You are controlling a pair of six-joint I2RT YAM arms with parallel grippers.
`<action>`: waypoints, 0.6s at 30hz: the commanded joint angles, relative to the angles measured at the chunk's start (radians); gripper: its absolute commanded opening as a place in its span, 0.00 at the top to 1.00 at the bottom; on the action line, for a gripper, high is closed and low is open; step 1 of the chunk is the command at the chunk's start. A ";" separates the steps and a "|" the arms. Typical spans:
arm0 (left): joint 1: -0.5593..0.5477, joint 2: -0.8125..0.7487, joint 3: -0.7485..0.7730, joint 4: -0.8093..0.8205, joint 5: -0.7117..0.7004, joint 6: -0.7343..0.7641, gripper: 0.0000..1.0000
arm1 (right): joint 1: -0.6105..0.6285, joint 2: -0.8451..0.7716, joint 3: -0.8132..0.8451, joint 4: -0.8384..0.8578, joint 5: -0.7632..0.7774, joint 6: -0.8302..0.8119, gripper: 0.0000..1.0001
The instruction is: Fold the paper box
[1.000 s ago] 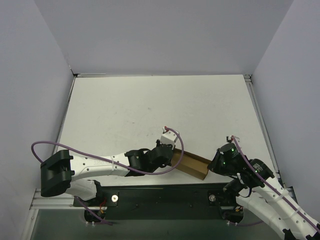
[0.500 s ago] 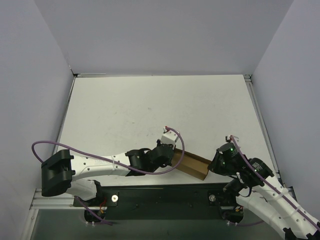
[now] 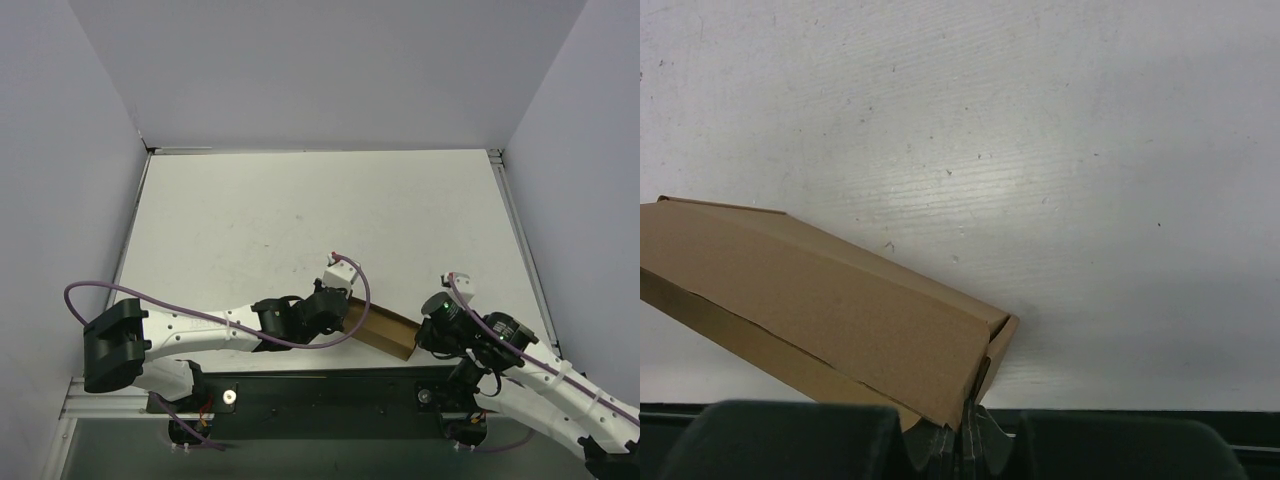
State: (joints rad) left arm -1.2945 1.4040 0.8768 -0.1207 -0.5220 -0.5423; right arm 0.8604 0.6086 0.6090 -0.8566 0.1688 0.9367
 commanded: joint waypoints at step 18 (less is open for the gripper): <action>-0.015 0.049 -0.018 -0.178 0.082 0.024 1.00 | 0.054 -0.010 0.084 -0.237 0.075 0.099 0.60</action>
State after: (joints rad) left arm -1.2968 1.4040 0.8780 -0.1204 -0.5144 -0.5377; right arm 0.9062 0.5854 0.6361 -0.9703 0.2008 1.0294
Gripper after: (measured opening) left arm 0.020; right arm 0.380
